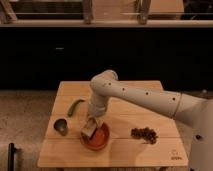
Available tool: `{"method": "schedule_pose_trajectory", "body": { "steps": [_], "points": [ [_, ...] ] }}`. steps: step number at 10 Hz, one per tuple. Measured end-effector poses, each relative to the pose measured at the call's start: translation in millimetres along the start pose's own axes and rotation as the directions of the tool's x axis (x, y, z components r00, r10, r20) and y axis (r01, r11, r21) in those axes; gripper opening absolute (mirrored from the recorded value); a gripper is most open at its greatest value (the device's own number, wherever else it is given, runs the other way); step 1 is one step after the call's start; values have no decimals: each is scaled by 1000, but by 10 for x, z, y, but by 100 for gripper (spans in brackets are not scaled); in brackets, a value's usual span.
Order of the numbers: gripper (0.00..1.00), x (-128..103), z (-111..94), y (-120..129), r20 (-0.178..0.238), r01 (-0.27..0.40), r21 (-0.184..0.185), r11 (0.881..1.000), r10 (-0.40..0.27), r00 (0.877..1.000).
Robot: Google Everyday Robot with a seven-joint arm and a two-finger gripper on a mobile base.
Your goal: Place eraser in red bowl
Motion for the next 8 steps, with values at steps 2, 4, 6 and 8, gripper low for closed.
{"method": "schedule_pose_trajectory", "body": {
  "steps": [2,4,6,8],
  "points": [
    [0,-46,64,-11,10,60,-22,998,-60,998],
    [0,-85,147,-7,27,110,-40,993,-109,994],
    [0,-98,221,16,45,137,-50,989,-135,990],
    [0,-100,277,51,62,153,-60,986,-150,987]
  ]
}}
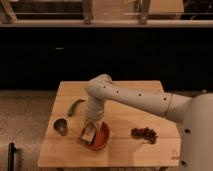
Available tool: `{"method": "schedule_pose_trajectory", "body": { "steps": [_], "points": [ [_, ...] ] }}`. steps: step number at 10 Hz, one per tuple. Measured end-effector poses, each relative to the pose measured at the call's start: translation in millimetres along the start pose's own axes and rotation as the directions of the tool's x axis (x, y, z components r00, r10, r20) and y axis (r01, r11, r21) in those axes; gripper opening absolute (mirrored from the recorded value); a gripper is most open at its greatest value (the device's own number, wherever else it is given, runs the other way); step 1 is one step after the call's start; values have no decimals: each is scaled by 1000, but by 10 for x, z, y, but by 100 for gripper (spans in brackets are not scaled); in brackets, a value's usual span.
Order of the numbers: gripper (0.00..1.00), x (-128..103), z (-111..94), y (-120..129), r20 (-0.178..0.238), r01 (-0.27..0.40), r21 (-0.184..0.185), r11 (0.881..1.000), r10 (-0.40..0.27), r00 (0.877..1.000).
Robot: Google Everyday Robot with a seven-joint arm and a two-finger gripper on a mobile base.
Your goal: Place eraser in red bowl
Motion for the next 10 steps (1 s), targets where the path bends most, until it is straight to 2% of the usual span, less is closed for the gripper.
{"method": "schedule_pose_trajectory", "body": {
  "steps": [2,5,6,8,10],
  "points": [
    [3,11,46,72,25,9,-11,1000,-9,1000],
    [30,17,98,144,79,28,-33,999,-26,997],
    [43,9,124,142,94,42,-40,998,-38,995],
    [62,9,141,141,101,52,-42,998,-48,994],
    [78,8,144,119,90,61,-39,997,-57,994]
  ]
}}
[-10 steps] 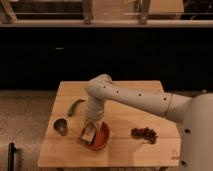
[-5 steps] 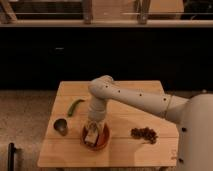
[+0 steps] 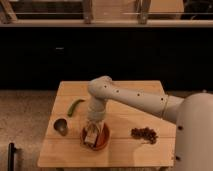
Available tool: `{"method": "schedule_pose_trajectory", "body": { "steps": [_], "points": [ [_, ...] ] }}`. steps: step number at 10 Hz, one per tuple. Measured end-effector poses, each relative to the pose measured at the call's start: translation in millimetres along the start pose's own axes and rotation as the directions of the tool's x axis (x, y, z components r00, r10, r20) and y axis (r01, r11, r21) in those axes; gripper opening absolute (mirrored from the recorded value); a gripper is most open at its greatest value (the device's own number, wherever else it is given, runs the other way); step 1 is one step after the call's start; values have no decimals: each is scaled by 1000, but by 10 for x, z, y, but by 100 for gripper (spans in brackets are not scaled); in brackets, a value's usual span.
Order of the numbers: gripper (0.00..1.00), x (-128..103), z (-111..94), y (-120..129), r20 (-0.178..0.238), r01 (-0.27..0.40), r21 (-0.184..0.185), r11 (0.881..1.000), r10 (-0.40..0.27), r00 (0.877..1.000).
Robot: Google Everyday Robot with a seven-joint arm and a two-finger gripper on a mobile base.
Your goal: Place eraser in red bowl
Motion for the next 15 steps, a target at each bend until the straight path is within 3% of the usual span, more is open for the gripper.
{"method": "schedule_pose_trajectory", "body": {
  "steps": [10,15],
  "points": [
    [80,2,-194,-2,-76,-9,38,999,12,997],
    [80,78,-399,51,-143,-95,105,990,110,984]
  ]
}}
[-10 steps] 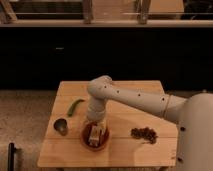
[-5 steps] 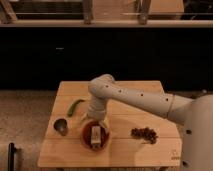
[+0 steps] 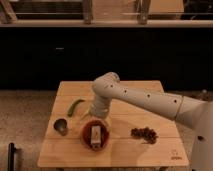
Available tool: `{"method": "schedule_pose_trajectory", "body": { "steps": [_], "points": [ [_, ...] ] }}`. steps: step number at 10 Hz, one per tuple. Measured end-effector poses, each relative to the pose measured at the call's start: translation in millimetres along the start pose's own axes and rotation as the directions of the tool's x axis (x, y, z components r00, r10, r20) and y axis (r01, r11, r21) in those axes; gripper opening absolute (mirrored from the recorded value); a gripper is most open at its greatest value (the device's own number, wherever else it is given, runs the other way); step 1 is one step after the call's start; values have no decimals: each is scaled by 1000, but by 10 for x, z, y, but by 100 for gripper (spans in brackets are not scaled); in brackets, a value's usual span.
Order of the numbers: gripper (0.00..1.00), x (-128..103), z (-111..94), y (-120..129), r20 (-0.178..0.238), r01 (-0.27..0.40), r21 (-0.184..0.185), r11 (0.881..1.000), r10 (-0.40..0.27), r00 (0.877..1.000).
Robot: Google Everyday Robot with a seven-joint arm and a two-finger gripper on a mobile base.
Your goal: Place eraser in red bowl
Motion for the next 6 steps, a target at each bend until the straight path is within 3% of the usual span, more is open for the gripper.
{"method": "schedule_pose_trajectory", "body": {
  "steps": [6],
  "points": [
    [80,139,-214,36,-49,-58,16,998,59,997]
  ]
}}
